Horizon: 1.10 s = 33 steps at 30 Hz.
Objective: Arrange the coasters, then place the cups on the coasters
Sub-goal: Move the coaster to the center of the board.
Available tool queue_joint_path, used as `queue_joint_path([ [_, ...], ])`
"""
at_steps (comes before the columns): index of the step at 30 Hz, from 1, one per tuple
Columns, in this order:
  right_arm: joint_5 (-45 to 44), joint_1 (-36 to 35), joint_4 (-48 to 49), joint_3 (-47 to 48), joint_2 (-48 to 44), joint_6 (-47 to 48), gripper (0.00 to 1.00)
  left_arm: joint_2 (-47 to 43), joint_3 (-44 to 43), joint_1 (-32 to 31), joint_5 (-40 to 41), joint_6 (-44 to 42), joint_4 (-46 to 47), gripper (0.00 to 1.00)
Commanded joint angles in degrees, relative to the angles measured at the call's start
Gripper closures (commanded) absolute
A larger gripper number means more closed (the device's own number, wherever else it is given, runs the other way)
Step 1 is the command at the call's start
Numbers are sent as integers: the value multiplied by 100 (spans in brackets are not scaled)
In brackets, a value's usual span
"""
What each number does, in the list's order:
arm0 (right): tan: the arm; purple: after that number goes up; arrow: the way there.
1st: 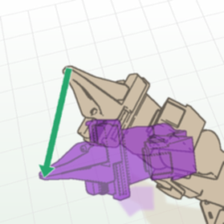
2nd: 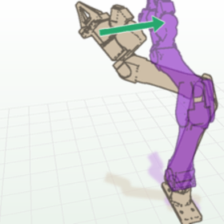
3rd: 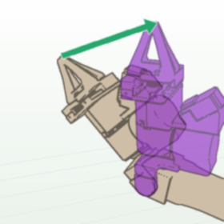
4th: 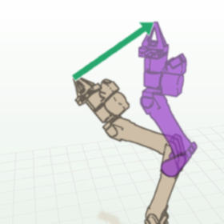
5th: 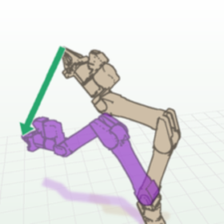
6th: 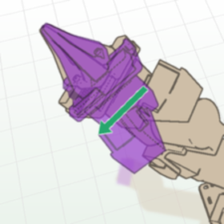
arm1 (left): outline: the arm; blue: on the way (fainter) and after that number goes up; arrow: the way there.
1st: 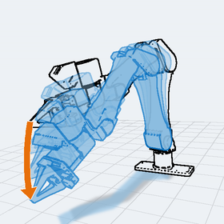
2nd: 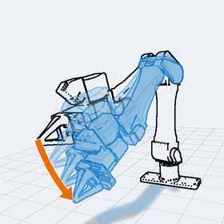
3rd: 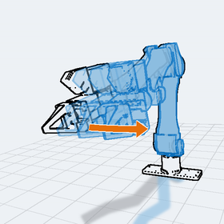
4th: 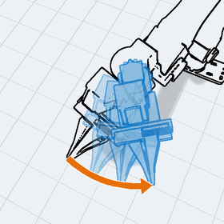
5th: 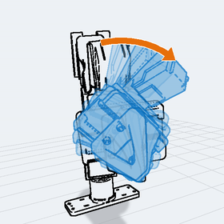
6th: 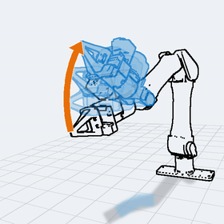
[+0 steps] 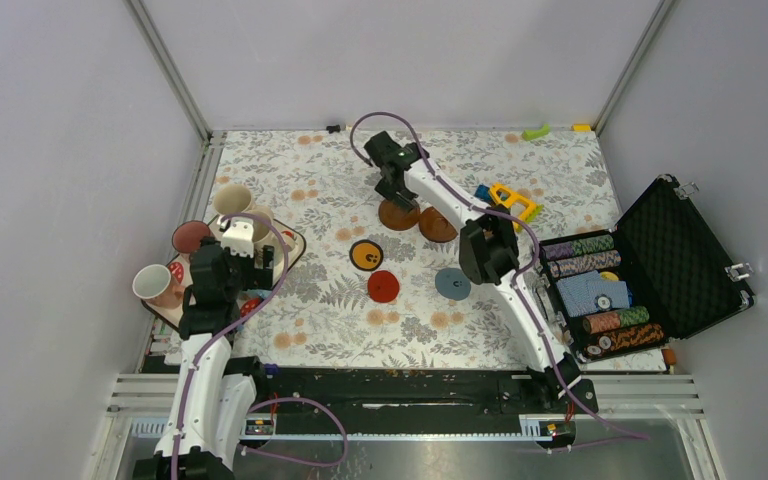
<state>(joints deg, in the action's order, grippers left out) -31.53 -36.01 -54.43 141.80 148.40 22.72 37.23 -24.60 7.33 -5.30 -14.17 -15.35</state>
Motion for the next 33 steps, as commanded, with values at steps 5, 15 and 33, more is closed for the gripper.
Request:
queue_joint_path([
  [5, 440, -219, -49, -774, -928, -186, 0, -19, -62, 30, 32, -33, 359, 1],
  [15, 772, -249, -496, -301, -270, -526, 0, -93, -69, 27, -61, -35, 297, 1],
  [33, 2141, -838, -191, 543, -126, -658, 0, 23, -84, 32, 177, -23, 354, 1],
])
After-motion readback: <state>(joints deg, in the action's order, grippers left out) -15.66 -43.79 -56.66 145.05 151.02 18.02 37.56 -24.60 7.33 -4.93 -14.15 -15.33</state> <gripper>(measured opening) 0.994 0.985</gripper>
